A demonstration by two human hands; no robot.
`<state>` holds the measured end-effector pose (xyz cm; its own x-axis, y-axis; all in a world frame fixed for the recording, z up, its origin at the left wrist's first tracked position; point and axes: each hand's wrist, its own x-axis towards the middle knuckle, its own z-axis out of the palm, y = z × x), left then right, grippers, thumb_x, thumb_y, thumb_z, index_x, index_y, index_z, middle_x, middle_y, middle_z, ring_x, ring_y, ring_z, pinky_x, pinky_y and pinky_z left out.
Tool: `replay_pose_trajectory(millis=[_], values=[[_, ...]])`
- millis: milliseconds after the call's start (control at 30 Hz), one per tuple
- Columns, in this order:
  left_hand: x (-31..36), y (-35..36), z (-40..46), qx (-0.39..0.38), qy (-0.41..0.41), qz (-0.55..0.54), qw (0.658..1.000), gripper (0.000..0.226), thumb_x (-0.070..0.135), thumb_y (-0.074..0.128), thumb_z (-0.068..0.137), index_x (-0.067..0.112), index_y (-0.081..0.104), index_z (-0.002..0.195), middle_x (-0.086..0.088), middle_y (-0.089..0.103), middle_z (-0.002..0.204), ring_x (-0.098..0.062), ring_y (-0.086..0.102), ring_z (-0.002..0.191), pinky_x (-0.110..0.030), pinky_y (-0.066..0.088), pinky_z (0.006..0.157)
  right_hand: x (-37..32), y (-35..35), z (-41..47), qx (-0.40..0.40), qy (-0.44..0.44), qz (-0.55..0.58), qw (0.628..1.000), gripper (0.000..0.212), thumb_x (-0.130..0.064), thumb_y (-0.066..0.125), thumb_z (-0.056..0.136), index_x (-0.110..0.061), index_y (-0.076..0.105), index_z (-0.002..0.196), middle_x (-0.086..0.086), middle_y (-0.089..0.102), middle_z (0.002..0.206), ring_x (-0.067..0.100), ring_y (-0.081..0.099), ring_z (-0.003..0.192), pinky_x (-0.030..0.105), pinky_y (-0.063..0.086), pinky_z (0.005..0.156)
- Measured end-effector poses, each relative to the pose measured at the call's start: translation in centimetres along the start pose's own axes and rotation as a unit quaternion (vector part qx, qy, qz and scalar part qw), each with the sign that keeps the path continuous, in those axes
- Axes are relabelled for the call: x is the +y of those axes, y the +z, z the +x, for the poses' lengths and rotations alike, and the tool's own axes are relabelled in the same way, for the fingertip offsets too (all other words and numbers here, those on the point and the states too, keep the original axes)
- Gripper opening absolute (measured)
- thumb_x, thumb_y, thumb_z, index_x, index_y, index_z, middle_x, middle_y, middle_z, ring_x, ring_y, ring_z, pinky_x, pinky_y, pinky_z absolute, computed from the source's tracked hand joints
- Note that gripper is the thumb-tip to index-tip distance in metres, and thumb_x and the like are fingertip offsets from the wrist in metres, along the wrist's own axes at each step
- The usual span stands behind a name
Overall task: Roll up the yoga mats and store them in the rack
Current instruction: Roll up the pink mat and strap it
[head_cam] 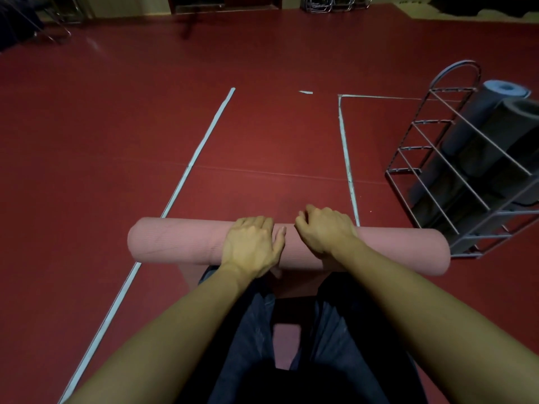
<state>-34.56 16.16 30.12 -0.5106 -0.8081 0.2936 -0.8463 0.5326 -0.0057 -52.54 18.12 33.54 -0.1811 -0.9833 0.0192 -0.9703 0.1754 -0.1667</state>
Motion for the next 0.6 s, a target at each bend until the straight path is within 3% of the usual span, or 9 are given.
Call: replay_pose_trajectory(millis=[167, 267, 367, 467, 600], values=[[-0.3, -0.6, 2.1, -0.087, -0.009, -0.001, 0.996, 0.054, 0.050, 0.025, 0.103, 0.020, 0.069, 0.096, -0.006, 0.074, 0.100, -0.029, 0.069, 0.091, -0.038, 0.047, 0.081, 0.3, 1.4, -0.8, 0.057, -0.032, -0.023, 0.998, 0.061, -0.050, 0.028, 0.106, -0.013, 0.076, 0.105, 0.014, 0.067, 0.109, 0.037, 0.063, 0.104, 0.043, 0.047, 0.087], [-0.6, -0.4, 3.7, -0.140, -0.021, -0.022, 0.990, 0.057, 0.053, 0.024, 0.104, 0.020, 0.071, 0.100, -0.011, 0.075, 0.105, -0.034, 0.070, 0.099, -0.039, 0.046, 0.080, 1.0, 2.1, -1.5, 0.054, -0.080, -0.075, 0.993, 0.072, -0.055, 0.014, 0.098, -0.017, 0.074, 0.102, 0.010, 0.071, 0.100, 0.035, 0.067, 0.091, 0.041, 0.046, 0.079], [-0.8, -0.2, 4.7, -0.193, -0.019, -0.026, 0.981, 0.050, 0.054, 0.027, 0.104, 0.020, 0.063, 0.112, -0.014, 0.073, 0.110, -0.036, 0.068, 0.104, -0.040, 0.038, 0.077, 1.2, 2.5, -1.5, 0.045, -0.098, -0.092, 0.990, 0.066, -0.056, 0.013, 0.096, -0.016, 0.066, 0.095, 0.009, 0.073, 0.093, 0.034, 0.068, 0.082, 0.041, 0.045, 0.075], [-0.8, 0.2, 5.2, -0.206, -0.038, -0.055, 0.976, 0.047, 0.051, 0.023, 0.106, 0.020, 0.056, 0.116, -0.017, 0.071, 0.114, -0.037, 0.066, 0.108, -0.042, 0.038, 0.081, 1.3, 2.7, -0.7, 0.047, -0.097, -0.093, 0.990, 0.066, -0.056, 0.014, 0.095, -0.016, 0.066, 0.095, 0.009, 0.074, 0.094, 0.034, 0.070, 0.084, 0.040, 0.046, 0.075], [-0.9, 0.8, 5.3, -0.170, -0.048, -0.059, 0.983, 0.054, 0.049, 0.024, 0.107, 0.019, 0.068, 0.111, -0.011, 0.070, 0.117, -0.032, 0.063, 0.114, -0.042, 0.047, 0.091, 1.4, 2.7, 0.9, 0.025, -0.083, -0.055, 0.995, 0.053, -0.053, 0.030, 0.101, -0.016, 0.067, 0.095, 0.013, 0.074, 0.098, 0.037, 0.069, 0.091, 0.040, 0.038, 0.071]])
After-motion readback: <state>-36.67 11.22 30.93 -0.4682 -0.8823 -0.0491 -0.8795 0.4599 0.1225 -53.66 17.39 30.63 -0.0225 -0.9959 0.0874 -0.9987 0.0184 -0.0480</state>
